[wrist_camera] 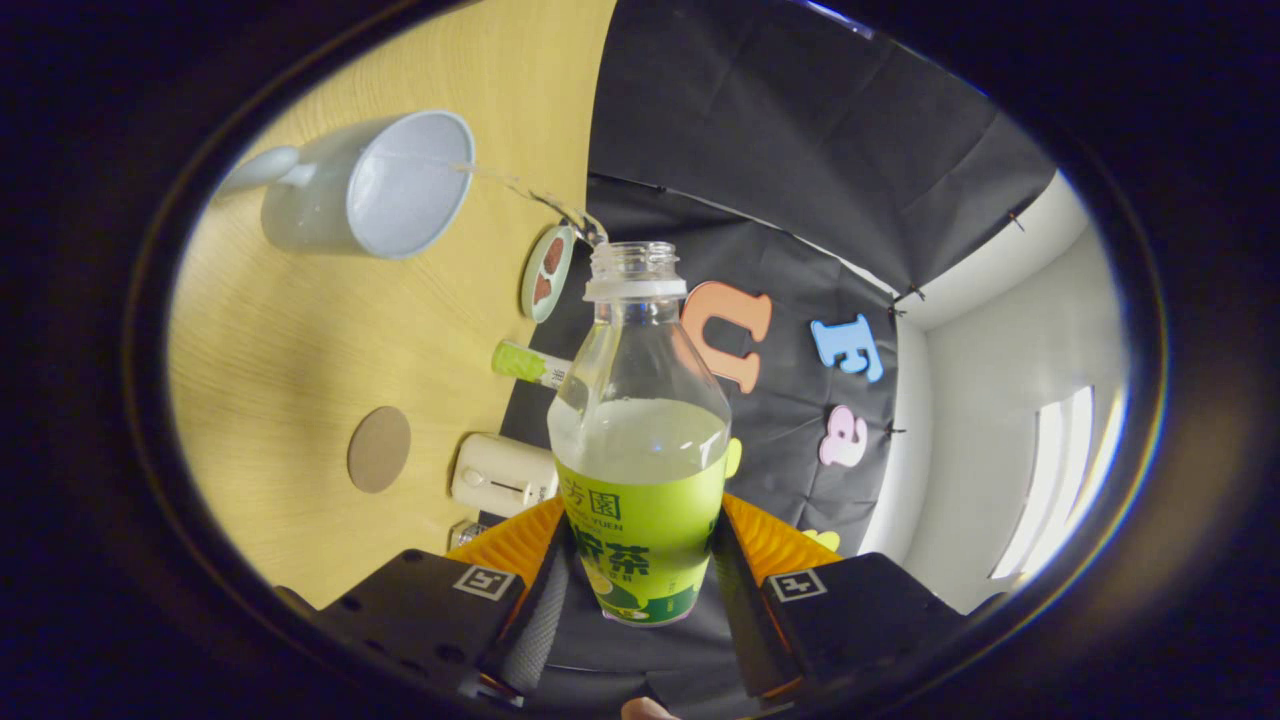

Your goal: Take the bottle from table, then pour the juice into the cup, finally place the bottle on the coaster

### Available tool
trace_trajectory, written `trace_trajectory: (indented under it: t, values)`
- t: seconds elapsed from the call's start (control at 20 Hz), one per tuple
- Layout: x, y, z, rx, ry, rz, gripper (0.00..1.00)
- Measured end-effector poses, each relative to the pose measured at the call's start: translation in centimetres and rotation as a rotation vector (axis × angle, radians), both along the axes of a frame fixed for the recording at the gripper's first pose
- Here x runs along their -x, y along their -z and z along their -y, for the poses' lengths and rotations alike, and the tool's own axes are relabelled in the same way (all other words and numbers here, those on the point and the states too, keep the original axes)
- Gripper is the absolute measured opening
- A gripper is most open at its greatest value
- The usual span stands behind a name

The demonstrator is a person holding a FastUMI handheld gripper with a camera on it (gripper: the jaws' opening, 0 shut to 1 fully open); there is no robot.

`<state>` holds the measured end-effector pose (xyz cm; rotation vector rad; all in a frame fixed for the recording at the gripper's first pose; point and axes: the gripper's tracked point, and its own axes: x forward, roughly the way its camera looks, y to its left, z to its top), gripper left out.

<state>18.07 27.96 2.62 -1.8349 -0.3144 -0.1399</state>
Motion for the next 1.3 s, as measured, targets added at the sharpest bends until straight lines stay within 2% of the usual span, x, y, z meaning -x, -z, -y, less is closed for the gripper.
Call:
trace_trajectory:
  t: [1.3]
  values:
    - [0.0,-3.4,-0.7,0.100,0.010,0.057,0.77]
